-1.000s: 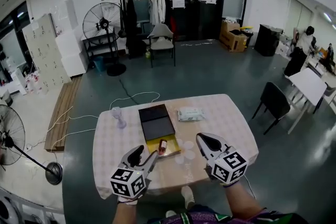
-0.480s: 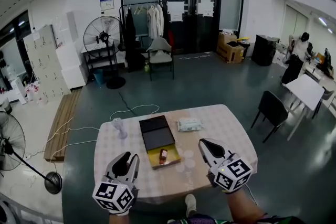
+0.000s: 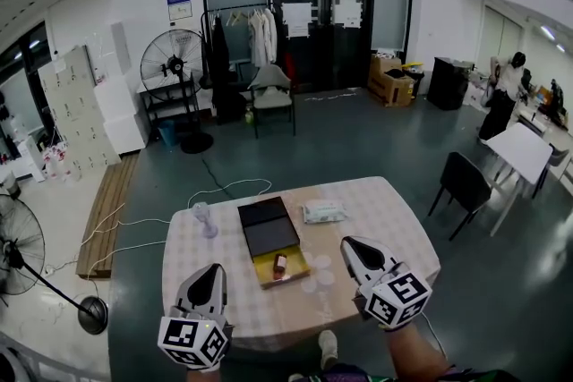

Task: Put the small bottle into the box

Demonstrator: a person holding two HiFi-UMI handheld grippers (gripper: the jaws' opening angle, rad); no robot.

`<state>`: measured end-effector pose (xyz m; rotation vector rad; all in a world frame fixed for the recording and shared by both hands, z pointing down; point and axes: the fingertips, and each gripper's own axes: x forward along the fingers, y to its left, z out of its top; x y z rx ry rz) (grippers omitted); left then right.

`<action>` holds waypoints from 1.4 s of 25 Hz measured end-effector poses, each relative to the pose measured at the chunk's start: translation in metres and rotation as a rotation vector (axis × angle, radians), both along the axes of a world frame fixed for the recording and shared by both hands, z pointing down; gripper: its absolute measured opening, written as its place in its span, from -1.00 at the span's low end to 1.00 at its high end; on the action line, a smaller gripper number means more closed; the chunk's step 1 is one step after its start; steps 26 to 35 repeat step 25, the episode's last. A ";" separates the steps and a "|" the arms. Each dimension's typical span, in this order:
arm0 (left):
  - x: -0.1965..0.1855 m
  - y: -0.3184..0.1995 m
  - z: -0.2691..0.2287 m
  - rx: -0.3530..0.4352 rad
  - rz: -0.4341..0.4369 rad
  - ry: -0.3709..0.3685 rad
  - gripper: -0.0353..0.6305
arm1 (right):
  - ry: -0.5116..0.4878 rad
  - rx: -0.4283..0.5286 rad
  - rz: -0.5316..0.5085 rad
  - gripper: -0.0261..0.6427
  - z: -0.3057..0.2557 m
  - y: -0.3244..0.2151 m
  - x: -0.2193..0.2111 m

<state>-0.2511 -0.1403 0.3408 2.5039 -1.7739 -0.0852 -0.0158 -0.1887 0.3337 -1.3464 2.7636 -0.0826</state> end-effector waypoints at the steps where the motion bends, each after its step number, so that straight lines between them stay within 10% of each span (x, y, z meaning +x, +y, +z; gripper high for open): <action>1: 0.000 0.001 -0.001 -0.002 0.001 0.000 -0.82 | 0.006 0.002 0.004 -0.91 -0.001 0.001 -0.001; 35: 0.006 0.011 0.011 -0.016 0.061 0.021 -0.82 | 0.034 -0.013 -0.001 -0.91 0.005 0.010 -0.015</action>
